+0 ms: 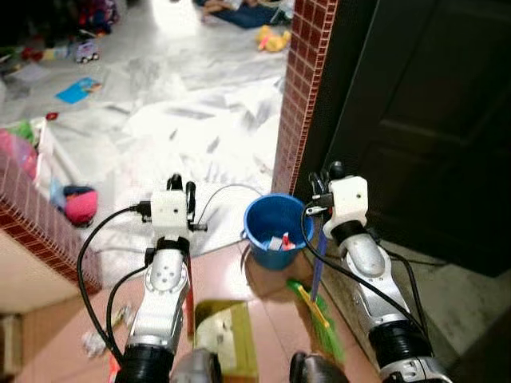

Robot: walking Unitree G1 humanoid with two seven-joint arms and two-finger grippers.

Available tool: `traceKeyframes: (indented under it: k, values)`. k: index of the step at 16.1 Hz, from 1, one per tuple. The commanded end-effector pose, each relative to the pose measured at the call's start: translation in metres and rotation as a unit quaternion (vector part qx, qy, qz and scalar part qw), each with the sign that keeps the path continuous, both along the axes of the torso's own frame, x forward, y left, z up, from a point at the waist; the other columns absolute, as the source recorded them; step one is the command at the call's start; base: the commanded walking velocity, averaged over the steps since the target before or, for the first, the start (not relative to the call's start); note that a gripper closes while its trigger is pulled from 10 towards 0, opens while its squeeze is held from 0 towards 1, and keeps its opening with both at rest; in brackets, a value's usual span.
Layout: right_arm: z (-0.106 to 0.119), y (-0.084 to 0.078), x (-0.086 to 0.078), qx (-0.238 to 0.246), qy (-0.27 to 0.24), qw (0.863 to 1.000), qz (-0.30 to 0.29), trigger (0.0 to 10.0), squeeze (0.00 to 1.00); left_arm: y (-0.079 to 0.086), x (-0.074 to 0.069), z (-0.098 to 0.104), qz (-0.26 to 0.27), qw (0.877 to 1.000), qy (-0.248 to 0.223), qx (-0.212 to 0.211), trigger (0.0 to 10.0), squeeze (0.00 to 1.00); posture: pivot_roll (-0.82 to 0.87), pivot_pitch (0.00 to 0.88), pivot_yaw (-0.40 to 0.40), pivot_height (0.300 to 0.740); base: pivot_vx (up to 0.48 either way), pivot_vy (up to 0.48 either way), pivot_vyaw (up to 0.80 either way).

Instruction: Sweep floor

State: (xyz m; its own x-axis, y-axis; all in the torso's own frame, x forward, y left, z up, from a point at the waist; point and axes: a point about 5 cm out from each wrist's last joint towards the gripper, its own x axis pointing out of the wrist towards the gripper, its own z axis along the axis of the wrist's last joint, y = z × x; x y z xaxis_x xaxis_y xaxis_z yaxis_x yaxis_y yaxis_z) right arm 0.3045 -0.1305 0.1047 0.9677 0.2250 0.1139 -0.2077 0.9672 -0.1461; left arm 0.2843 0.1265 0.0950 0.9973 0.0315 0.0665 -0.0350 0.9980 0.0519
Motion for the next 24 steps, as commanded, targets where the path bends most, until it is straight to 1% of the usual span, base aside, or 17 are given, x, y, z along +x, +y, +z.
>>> traceKeyframes:
  k: [1,7,8,9,11,13,18,20,21,23,24]
  values:
    - [0.004,0.0,0.001,-0.001,-0.011,1.0,0.003,10.0,0.0,0.003,-0.003,-0.01,0.01,0.999,0.031,-0.005,10.0,0.0,0.02,0.0,0.013,0.74,-0.401,0.0,0.0]
    - [0.004,0.002,0.002,-0.002,-0.013,1.0,0.009,10.0,0.0,0.002,0.003,0.001,0.017,1.0,0.014,-0.014,10.0,0.0,0.02,0.0,0.013,0.74,-0.4,0.0,0.0]
    - [0.005,0.002,0.003,-0.003,-0.014,1.0,0.011,10.0,0.0,0.003,0.005,0.008,0.023,1.0,0.001,-0.017,10.0,0.0,0.02,0.0,0.012,0.74,-0.307,0.0,0.0]
    - [0.005,0.002,0.003,-0.003,-0.014,1.0,0.011,10.0,0.0,0.003,0.006,0.01,0.025,1.0,-0.003,-0.018,10.0,0.0,0.02,0.0,0.012,0.74,-0.307,0.0,0.0]
    - [0.005,0.002,0.004,-0.005,-0.016,1.0,0.014,10.0,0.0,0.007,0.014,0.033,0.039,0.998,-0.044,-0.023,10.0,0.0,0.02,0.0,0.006,0.74,-0.264,0.0,0.0]
    - [0.006,0.004,0.004,-0.005,-0.019,1.0,0.017,10.0,0.0,0.008,0.018,0.048,0.045,0.997,-0.065,-0.026,10.0,0.0,0.02,0.0,0.006,0.74,-0.293,0.0,0.0]
    - [0.008,0.006,0.005,-0.006,-0.024,0.999,0.022,10.0,0.0,0.014,0.023,0.065,0.058,0.993,-0.098,-0.016,10.0,0.0,0.03,0.0,0.004,0.74,-0.056,0.0,0.0]
    - [0.007,0.006,0.005,-0.006,-0.024,0.999,0.023,10.0,0.0,0.02,0.024,0.068,0.071,0.992,-0.108,-0.007,10.0,0.0,0.03,0.0,0.004,0.74,0.0,0.0,0.0]
    - [0.007,0.007,0.005,-0.006,-0.024,0.999,0.023,10.0,0.0,0.025,0.023,0.067,0.08,0.99,-0.116,0.01,10.0,0.0,0.03,0.0,0.004,0.74,0.0,0.0,0.0]
    - [0.007,0.007,0.005,-0.006,-0.023,0.999,0.024,10.0,0.0,0.034,0.019,0.059,0.101,0.988,-0.112,0.023,10.0,0.0,0.03,0.0,0.004,0.74,0.0,0.0,0.0]
    - [0.006,0.007,0.004,-0.006,-0.022,0.999,0.026,10.0,0.0,0.04,0.015,0.049,0.116,0.986,-0.109,0.041,10.0,0.0,0.04,0.0,-0.001,0.74,0.0,0.0,0.0]
